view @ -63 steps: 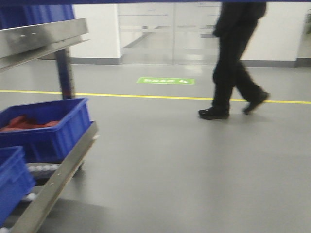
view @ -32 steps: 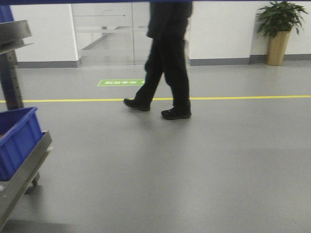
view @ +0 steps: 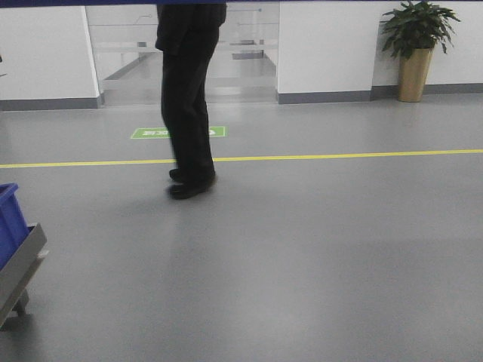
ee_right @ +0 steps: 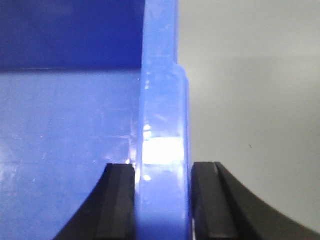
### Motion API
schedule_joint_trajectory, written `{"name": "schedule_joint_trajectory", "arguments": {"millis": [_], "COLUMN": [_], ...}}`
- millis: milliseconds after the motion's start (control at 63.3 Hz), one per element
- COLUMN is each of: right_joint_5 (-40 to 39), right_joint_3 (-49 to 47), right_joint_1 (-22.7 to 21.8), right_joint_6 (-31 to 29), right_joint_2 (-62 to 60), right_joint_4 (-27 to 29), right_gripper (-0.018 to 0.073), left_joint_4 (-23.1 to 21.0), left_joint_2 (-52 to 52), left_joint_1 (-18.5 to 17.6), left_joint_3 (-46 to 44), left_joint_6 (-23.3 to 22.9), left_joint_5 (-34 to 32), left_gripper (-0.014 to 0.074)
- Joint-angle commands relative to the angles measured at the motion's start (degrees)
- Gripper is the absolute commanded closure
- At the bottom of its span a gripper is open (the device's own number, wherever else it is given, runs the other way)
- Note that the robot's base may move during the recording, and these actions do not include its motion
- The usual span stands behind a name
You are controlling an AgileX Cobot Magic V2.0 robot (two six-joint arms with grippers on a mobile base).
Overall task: Move blue bin to conveyor side
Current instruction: 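Hold the bin with both grippers while driving away from the shelf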
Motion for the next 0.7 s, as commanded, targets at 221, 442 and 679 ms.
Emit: {"name": "schedule_joint_trajectory", "arguments": {"millis": [221,442,679], "right_joint_5": [-5.22,-5.22,-5.22], "right_joint_3": [-0.82,-0.82,-0.82], "right_joint_1": [-0.31,-0.31,-0.31], "right_joint_6": [-0.23,-0.23,-0.23], "right_joint_2": [-1.14,-1.14,-1.14], "right_joint_4": [-3.77,-3.77,-3.77], "right_gripper": [0.0638,0.0638,0.0638], "left_joint_4": [0.80,0.80,0.80], "left_joint_2": [-1.20,-1.20,-1.20], "left_joint_1": [0.06,0.06,0.06], "left_joint_3": [-0.84,-0.84,-0.84], "left_joint_6": [1.45,1.45,1.45], "left_joint_5": [-4.59,-4.59,-4.59], "left_gripper": [0.0616,0.0616,0.0616]}}
